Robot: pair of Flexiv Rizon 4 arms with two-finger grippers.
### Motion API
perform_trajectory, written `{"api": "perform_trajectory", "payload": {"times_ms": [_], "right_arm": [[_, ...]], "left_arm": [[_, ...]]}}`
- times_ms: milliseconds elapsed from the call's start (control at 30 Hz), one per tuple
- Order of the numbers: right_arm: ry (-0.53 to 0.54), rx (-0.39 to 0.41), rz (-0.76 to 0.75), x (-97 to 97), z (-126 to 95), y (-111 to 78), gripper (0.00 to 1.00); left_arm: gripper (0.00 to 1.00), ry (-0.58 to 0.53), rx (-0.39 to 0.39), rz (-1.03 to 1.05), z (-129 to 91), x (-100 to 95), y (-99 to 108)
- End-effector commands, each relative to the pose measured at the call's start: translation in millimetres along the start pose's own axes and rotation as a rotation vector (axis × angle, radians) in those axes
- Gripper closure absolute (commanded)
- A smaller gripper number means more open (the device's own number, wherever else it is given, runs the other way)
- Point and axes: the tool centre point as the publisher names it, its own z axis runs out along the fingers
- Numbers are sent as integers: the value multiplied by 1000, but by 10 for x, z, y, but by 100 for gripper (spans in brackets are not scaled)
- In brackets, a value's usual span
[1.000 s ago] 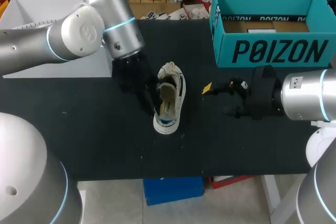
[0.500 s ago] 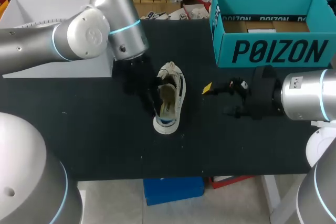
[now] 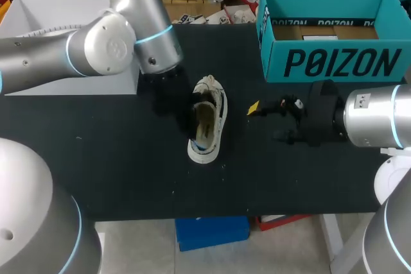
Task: Take the shoe out of the shoebox, open the shoe tongue, remove and reinsert the insole, then place the shoe into the shoebox
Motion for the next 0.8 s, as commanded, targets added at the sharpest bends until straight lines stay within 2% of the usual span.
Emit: {"api": "perform_trajectory", "payload": {"times_ms": [33,267,533,600,633,733,767,800], "right_arm": [[-2,0,0,3,1,-2,0],[-2,0,0,3,1,-2,0],[-2,0,0,3,1,-2,0],[-2,0,0,3,1,-2,0],[-2,0,0,3,1,-2,0],[-2,0,0,3,1,-2,0],[-2,0,0,3,1,-2,0],[-2,0,0,3,1,-2,0]], "left_arm": [[100,20,-2,8,31,-59,13],[100,65,22,12,131,-64,24],[100,120,87,-2,187,-11,-39],[80,116,94,3,135,-25,-79],[60,109,97,7,99,-34,-100],[48,111,89,32,-32,-54,-162],[40,111,87,33,-72,-58,-183],[40,108,83,38,-113,-61,-201]]}}
